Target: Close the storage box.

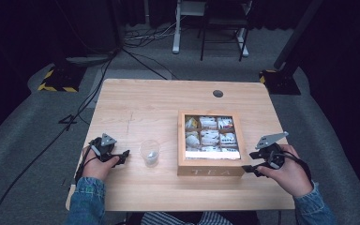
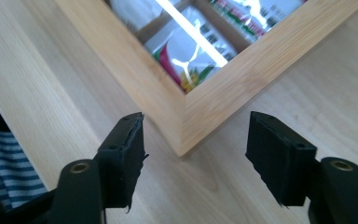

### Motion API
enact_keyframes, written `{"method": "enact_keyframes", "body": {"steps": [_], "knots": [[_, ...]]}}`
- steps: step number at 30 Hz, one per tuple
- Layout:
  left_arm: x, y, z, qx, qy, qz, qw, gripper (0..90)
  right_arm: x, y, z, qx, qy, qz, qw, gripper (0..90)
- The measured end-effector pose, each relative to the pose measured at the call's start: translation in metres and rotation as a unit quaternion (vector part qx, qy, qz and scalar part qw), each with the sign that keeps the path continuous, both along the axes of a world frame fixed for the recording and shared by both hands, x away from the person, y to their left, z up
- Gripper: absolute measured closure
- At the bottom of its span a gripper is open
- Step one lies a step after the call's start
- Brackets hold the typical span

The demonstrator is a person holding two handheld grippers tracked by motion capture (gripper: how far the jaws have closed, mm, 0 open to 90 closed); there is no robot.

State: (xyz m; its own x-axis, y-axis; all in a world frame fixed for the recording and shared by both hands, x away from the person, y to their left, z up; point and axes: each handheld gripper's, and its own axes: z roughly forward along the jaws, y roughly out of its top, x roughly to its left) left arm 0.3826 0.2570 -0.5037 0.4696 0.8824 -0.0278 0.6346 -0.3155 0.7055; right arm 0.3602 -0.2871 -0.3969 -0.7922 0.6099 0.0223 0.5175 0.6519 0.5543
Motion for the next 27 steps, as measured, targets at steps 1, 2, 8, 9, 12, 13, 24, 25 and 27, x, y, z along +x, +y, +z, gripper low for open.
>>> {"method": "enact_keyframes", "body": {"steps": [1, 2, 8, 9, 12, 13, 24, 25, 27], "knots": [[0.0, 0.0, 0.0, 0.0, 0.0, -0.001, 1.0, 26.1, 0.001, -0.002, 0.002, 0.009, -0.007, -0.003, 0.9999, 35.1], [0.0, 0.0, 0.0, -0.001, 0.0, -0.002, 1.0, 26.1, 0.002, -0.006, 0.004, 0.025, -0.021, -0.011, 0.9994, 34.1], [0.0, 0.002, 0.0, 0.003, 0.002, -0.023, 0.9997, 21.8, 0.008, -0.028, 0.015, 0.08, -0.084, -0.04, 0.9924, 30.4], [0.0, 0.002, 0.0, 0.004, 0.003, -0.024, 0.9997, 21.4, 0.008, -0.032, 0.016, 0.085, -0.094, -0.046, 0.9908, 30.2], [0.0, 0.002, 0.0, 0.002, 0.005, -0.026, 0.9997, 20.0, 0.011, -0.043, 0.019, 0.102, -0.117, -0.062, 0.9859, 27.5], [0.0, 0.002, 0.0, 0.002, 0.005, -0.026, 0.9996, 19.6, 0.012, -0.047, 0.019, 0.106, -0.123, -0.072, 0.9841, 26.7], [0.001, 0.002, 0.0, 0.003, 0.006, -0.025, 0.9996, 17.2, 0.028, -0.082, 0.004, 0.125, -0.142, -0.132, 0.973, 22.0], [0.001, 0.002, 0.0, 0.003, 0.007, -0.025, 0.9996, 17.1, 0.031, -0.086, 0.001, 0.125, -0.141, -0.137, 0.9725, 22.0], [0.001, 0.002, -0.001, 0.003, 0.006, -0.025, 0.9997, 17.1, 0.034, -0.092, -0.005, 0.125, -0.139, -0.149, 0.9712, 21.6]]}}
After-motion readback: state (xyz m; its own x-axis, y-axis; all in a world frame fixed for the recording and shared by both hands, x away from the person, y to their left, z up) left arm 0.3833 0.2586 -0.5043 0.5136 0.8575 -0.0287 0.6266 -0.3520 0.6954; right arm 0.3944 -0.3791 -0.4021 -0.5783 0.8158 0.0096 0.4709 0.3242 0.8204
